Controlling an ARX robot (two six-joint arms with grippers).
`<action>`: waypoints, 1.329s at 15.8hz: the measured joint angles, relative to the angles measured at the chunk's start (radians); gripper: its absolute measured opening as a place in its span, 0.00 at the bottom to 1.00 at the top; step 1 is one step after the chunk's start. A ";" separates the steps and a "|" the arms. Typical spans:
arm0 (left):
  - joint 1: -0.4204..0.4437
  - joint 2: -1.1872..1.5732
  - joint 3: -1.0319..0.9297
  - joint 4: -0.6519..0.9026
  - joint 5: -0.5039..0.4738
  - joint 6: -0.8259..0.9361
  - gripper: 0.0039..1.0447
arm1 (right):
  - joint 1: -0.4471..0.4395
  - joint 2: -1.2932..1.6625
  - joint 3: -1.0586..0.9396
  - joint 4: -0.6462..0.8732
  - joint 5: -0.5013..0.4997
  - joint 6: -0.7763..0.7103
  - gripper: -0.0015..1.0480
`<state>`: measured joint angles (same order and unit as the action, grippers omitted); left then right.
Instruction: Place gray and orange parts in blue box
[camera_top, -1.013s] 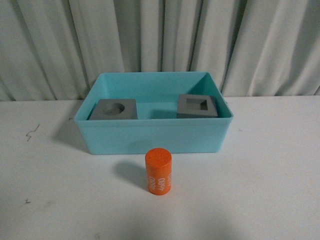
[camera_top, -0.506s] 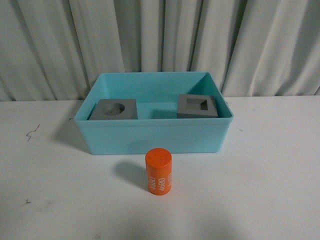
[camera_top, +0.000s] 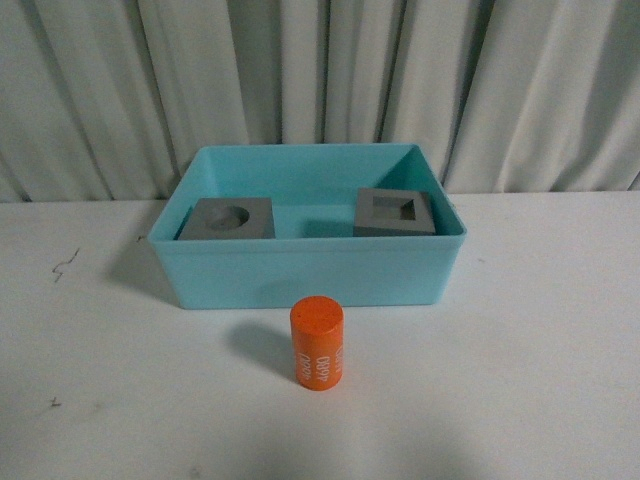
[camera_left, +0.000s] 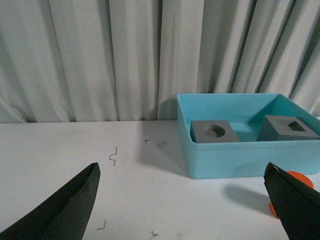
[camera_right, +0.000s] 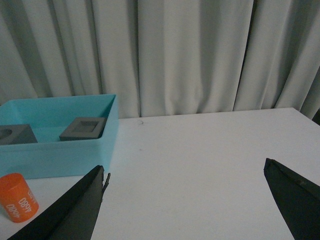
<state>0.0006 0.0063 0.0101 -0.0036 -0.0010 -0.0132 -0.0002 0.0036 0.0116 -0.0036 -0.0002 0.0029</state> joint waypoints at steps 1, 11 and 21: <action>0.000 0.000 0.000 0.000 0.000 0.000 0.94 | 0.003 0.014 0.015 -0.065 0.023 0.016 0.94; 0.000 0.000 0.000 0.000 0.000 0.000 0.94 | -0.153 1.192 0.608 -0.370 -0.669 -0.687 0.94; 0.000 0.000 0.000 0.000 0.000 0.000 0.94 | 0.213 1.712 0.808 0.051 -0.541 -0.624 0.94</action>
<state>0.0006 0.0063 0.0101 -0.0032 -0.0006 -0.0135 0.2127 1.7157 0.8192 0.0475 -0.5411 -0.6212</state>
